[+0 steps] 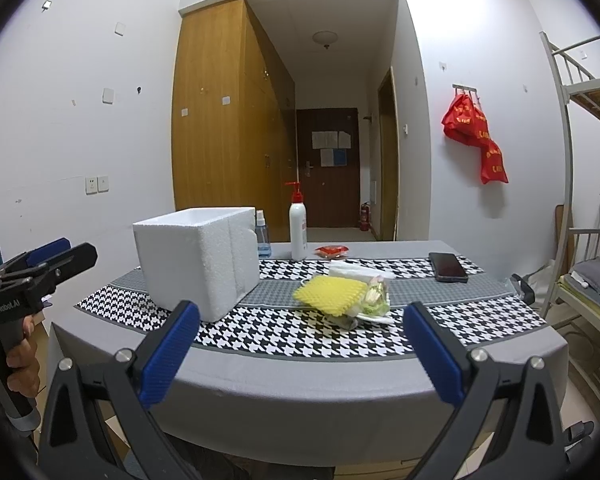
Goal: Organize soft objects
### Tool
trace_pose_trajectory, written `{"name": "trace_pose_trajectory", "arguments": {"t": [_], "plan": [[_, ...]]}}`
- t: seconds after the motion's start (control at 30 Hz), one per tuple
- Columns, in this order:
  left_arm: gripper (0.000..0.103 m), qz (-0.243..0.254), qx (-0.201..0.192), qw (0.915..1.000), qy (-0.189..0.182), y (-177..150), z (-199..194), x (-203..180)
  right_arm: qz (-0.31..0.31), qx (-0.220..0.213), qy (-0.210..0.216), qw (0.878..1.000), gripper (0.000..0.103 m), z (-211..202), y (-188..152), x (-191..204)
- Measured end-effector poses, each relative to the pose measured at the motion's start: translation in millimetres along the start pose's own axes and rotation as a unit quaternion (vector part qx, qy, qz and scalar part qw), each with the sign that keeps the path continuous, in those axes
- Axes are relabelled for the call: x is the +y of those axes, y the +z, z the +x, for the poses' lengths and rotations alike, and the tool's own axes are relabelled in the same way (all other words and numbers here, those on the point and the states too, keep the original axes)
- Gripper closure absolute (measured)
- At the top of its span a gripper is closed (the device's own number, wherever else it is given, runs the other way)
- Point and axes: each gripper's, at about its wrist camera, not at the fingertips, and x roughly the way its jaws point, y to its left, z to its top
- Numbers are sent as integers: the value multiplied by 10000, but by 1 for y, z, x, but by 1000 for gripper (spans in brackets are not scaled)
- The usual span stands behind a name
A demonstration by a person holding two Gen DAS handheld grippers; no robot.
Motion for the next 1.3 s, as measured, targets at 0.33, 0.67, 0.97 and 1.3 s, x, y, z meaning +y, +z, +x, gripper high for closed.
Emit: {"name": "trace_pose_trajectory", "arguments": {"t": [0.33, 0.67, 0.97, 1.3], "plan": [[1, 60, -7, 10000, 30, 1, -3, -2, 28, 10, -42, 10000, 0, 2, -1, -2], [1, 29, 34, 10000, 84, 1, 1, -2, 39, 16, -43, 10000, 0, 2, -3, -2], [1, 40, 4, 9999, 131, 3, -1, -2, 36, 14, -43, 10000, 0, 2, -3, -1], [1, 73, -28, 9999, 110, 3, -2, -1, 37, 15, -24, 10000, 0, 2, -2, -2]]}}
